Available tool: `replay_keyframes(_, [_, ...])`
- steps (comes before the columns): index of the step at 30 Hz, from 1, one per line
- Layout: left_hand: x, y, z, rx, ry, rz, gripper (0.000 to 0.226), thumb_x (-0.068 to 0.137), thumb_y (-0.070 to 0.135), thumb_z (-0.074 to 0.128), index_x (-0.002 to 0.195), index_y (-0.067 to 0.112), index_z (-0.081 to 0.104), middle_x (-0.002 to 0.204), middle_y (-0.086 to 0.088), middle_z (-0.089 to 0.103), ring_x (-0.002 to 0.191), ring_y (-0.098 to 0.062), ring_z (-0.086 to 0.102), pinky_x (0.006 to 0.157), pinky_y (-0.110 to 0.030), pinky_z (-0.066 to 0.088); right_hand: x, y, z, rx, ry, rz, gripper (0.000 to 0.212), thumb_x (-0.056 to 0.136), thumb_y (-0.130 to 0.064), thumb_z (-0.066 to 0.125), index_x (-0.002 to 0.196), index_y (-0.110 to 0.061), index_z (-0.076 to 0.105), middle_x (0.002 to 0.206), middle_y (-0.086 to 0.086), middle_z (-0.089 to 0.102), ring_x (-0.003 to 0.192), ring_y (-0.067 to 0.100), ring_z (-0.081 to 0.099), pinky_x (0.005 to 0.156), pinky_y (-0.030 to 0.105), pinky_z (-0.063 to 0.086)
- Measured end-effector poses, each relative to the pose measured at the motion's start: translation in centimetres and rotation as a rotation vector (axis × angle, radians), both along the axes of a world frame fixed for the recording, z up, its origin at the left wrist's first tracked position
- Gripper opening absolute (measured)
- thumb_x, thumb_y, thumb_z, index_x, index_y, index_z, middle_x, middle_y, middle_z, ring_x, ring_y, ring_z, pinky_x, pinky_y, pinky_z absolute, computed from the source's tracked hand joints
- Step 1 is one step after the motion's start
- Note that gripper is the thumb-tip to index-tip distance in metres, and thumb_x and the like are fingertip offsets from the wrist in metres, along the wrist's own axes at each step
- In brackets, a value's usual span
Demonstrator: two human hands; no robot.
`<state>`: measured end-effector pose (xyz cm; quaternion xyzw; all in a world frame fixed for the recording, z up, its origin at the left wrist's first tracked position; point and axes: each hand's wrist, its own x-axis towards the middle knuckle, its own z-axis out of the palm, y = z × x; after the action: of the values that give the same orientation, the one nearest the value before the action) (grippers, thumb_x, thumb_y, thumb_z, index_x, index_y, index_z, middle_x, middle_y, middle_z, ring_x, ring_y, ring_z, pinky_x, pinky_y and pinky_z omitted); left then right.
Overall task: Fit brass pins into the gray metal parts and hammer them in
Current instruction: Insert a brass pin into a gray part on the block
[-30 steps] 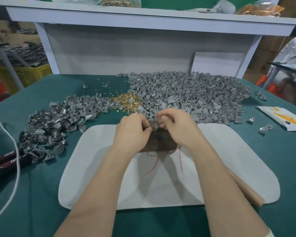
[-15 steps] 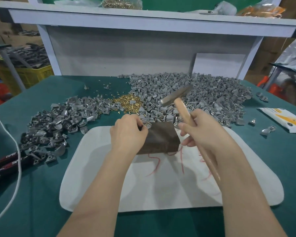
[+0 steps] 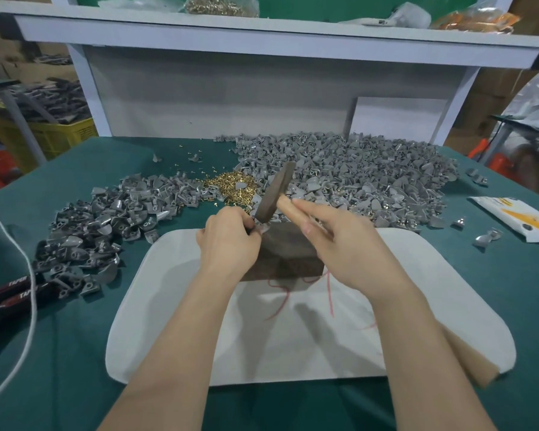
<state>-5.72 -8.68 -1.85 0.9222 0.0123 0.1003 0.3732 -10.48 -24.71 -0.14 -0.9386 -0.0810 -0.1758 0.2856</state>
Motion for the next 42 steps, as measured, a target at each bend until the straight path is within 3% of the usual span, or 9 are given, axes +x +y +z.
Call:
replay_keyframes(3, [0.0, 0.1, 0.1, -0.028, 0.006, -0.002, 0.012, 0.086, 0.022, 0.064, 0.077, 0.026, 0.058, 0.097, -0.001, 0.068, 0.107, -0.027, 0.057, 0.095, -0.041, 0.043, -0.1, 0.7, 0.1, 0.063, -0.100, -0.028, 0.037, 0.095, -0.029, 0.051, 0.130, -0.040, 0.053, 0.116, -0.015, 0.066, 0.080, -0.003, 0.058, 0.070, 0.014, 0.035])
replay_keyframes(6, [-0.1, 0.1, 0.0, -0.024, -0.003, -0.006, 0.014, 0.086, 0.024, 0.065, 0.073, 0.023, 0.060, 0.090, -0.002, 0.067, 0.105, -0.029, 0.057, 0.092, -0.038, 0.043, -0.2, 0.6, 0.6, 0.197, -0.226, -0.036, 0.035, 0.096, -0.033, 0.051, 0.130, -0.039, 0.053, 0.114, -0.018, 0.066, 0.096, -0.002, 0.060, 0.079, 0.008, 0.040])
replay_keyframes(9, [-0.1, 0.1, 0.1, -0.027, 0.016, -0.003, 0.015, 0.086, 0.020, 0.064, 0.073, 0.025, 0.057, 0.090, 0.001, 0.065, 0.105, -0.027, 0.057, 0.094, -0.040, 0.043, -0.2, 0.3, 0.6, 0.093, -0.082, -0.021, 0.037, 0.093, -0.047, 0.045, 0.129, -0.042, 0.053, 0.120, -0.020, 0.063, 0.105, 0.002, 0.058, 0.082, 0.011, 0.039])
replay_keyframes(12, [-0.1, 0.2, 0.3, -0.034, 0.030, -0.010, 0.018, 0.087, 0.017, 0.063, 0.073, 0.026, 0.056, 0.089, 0.003, 0.064, 0.104, -0.026, 0.058, 0.096, -0.042, 0.043, 0.0, 0.3, 0.0, -0.029, -0.008, -0.044, 0.035, 0.096, -0.033, 0.049, 0.129, -0.043, 0.052, 0.125, -0.019, 0.060, 0.109, 0.009, 0.056, 0.082, 0.016, 0.037])
replay_keyframes(17, [-0.2, 0.3, 0.3, -0.063, 0.022, -0.005, 0.013, 0.087, 0.022, 0.066, 0.077, 0.024, 0.058, 0.095, -0.001, 0.068, 0.105, -0.027, 0.058, 0.098, -0.041, 0.042, -0.5, 0.7, 0.7, 0.145, -0.141, -0.050, 0.035, 0.095, -0.033, 0.050, 0.129, -0.043, 0.052, 0.119, -0.020, 0.064, 0.104, 0.004, 0.060, 0.088, 0.021, 0.045])
replay_keyframes(24, [-0.1, 0.4, 0.5, 0.002, 0.037, 0.010, 0.029, 0.087, 0.024, 0.066, 0.062, 0.028, 0.051, 0.083, 0.006, 0.061, 0.106, -0.024, 0.058, 0.096, -0.038, 0.041, -0.4, -0.7, 0.0, 0.134, -0.029, -0.059, 0.034, 0.095, -0.036, 0.049, 0.127, -0.046, 0.054, 0.052, -0.038, 0.045, 0.056, -0.017, 0.046, 0.045, 0.000, 0.032])
replay_keyframes(30, [-0.2, 0.3, 0.5, 0.015, 0.018, -0.007, 0.028, 0.087, 0.024, 0.066, 0.064, 0.027, 0.051, 0.086, 0.003, 0.065, 0.104, -0.025, 0.059, 0.095, -0.039, 0.041, -0.9, 0.3, -0.1, 0.105, 0.057, -0.020, 0.036, 0.096, -0.031, 0.049, 0.129, -0.044, 0.053, 0.092, -0.023, 0.064, 0.085, 0.012, 0.061, 0.083, 0.022, 0.043])
replay_keyframes(34, [-0.2, 0.4, 0.5, 0.001, 0.010, -0.029, 0.018, 0.087, 0.024, 0.067, 0.072, 0.026, 0.056, 0.091, -0.001, 0.068, 0.104, -0.027, 0.059, 0.096, -0.040, 0.043, -0.5, 0.8, -0.2, 0.071, 0.017, -0.030, 0.038, 0.095, -0.026, 0.050, 0.130, -0.040, 0.053, 0.121, -0.016, 0.063, 0.107, 0.007, 0.055, 0.078, 0.011, 0.033])
replay_keyframes(42, [-0.3, 0.6, 0.6, -0.017, 0.012, -0.041, 0.015, 0.086, 0.022, 0.066, 0.074, 0.026, 0.058, 0.089, 0.000, 0.066, 0.104, -0.026, 0.059, 0.096, -0.040, 0.043, -0.4, 1.8, -0.9, 0.121, 0.022, -0.006, 0.043, 0.096, -0.020, 0.048, 0.134, -0.039, 0.048, 0.105, -0.010, 0.067, 0.097, 0.015, 0.061, 0.078, 0.018, 0.039])
